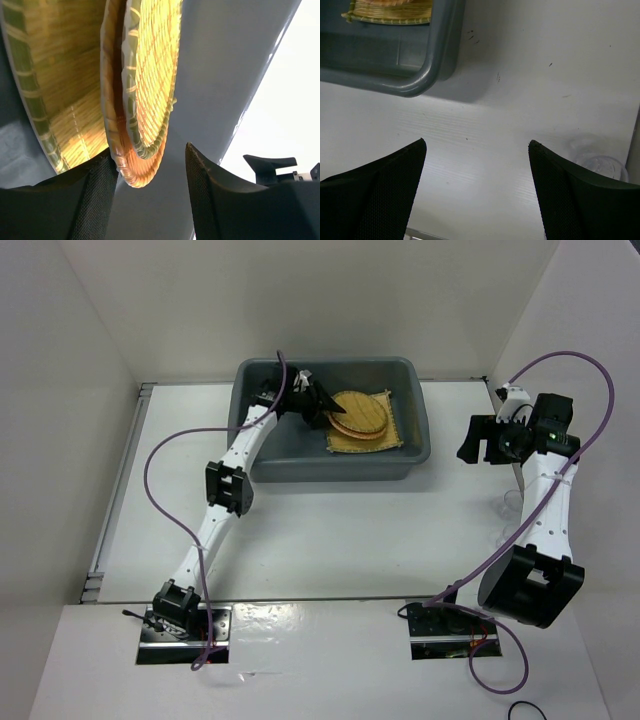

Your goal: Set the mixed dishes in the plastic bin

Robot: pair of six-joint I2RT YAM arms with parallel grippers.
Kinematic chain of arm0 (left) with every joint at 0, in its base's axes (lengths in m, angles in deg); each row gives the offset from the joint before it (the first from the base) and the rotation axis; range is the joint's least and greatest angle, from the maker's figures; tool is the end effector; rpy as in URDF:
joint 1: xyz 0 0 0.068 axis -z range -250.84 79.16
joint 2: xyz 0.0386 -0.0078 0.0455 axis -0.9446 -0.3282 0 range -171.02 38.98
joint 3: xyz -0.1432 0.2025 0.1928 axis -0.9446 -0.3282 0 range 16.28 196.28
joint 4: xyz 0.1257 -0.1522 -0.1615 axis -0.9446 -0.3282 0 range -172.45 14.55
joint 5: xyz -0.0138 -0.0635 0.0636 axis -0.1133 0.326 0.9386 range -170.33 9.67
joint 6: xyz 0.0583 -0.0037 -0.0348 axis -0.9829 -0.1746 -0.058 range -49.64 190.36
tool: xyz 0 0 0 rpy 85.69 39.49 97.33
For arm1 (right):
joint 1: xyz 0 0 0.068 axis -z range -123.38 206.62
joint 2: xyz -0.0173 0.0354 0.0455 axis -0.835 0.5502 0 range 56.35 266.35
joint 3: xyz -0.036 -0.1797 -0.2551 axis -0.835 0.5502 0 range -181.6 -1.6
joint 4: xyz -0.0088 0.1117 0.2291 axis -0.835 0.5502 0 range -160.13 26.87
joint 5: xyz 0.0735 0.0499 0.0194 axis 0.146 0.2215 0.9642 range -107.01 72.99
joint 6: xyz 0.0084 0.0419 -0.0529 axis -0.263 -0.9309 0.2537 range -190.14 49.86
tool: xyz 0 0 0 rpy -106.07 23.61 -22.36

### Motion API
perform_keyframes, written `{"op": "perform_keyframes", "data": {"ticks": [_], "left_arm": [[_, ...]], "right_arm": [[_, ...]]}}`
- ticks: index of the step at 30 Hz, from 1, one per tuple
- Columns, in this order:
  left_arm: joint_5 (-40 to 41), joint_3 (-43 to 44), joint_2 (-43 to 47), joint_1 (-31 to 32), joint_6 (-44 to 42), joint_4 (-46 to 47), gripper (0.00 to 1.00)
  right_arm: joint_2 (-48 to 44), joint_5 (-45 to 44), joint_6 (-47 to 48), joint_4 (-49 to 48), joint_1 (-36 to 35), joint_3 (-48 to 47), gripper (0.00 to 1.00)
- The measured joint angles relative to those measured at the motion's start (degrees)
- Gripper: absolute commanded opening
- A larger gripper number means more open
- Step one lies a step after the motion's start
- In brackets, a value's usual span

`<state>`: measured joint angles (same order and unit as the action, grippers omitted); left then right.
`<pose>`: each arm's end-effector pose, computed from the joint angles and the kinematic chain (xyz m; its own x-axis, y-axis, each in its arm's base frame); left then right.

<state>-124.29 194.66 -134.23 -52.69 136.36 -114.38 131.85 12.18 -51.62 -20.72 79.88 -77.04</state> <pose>0.6062 -0.2387 0.1681 -0.9206 -0.3902 0.0144 -0.1683 0.3632 -0.9164 0.2500 -0.0784 0.3775 -0.6792 -0.0099 -0.7339 -0.1710 0.9745 0.1451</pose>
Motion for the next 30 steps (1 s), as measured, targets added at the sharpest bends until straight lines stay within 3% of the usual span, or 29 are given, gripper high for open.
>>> {"op": "perform_keyframes", "data": {"ticks": [7, 13, 19, 20, 23, 30], "left_arm": [[-0.39, 0.0, -0.31, 0.35, -4.24, -7.23, 0.67], [3.43, 0.52, -0.28, 0.22, -9.09, -15.72, 0.8], [11.67, 1.01, 2.49, -0.13, -13.79, -21.27, 0.86], [13.46, 1.01, 3.23, -0.22, -15.04, -22.03, 0.92], [15.56, 0.98, 5.07, -0.96, -17.84, -22.21, 0.99], [12.46, 0.98, 6.29, -2.49, -19.65, -19.85, 1.0]], "right_arm": [[0.0, -2.89, 0.92, 0.13, -0.57, -0.13, 0.89], [0.07, -9.29, 2.38, 1.42, -3.52, -2.99, 0.89], [0.07, -14.71, 2.6, 2.97, -4.13, -4.39, 0.9], [0.07, -16.09, 2.29, 3.02, -4.13, -4.39, 0.9], [0.07, -21.31, 1.86, 3.08, -4.13, -4.33, 0.9], [0.13, -31.85, 2.54, 2.97, -4.13, 2.05, 0.92]]}}
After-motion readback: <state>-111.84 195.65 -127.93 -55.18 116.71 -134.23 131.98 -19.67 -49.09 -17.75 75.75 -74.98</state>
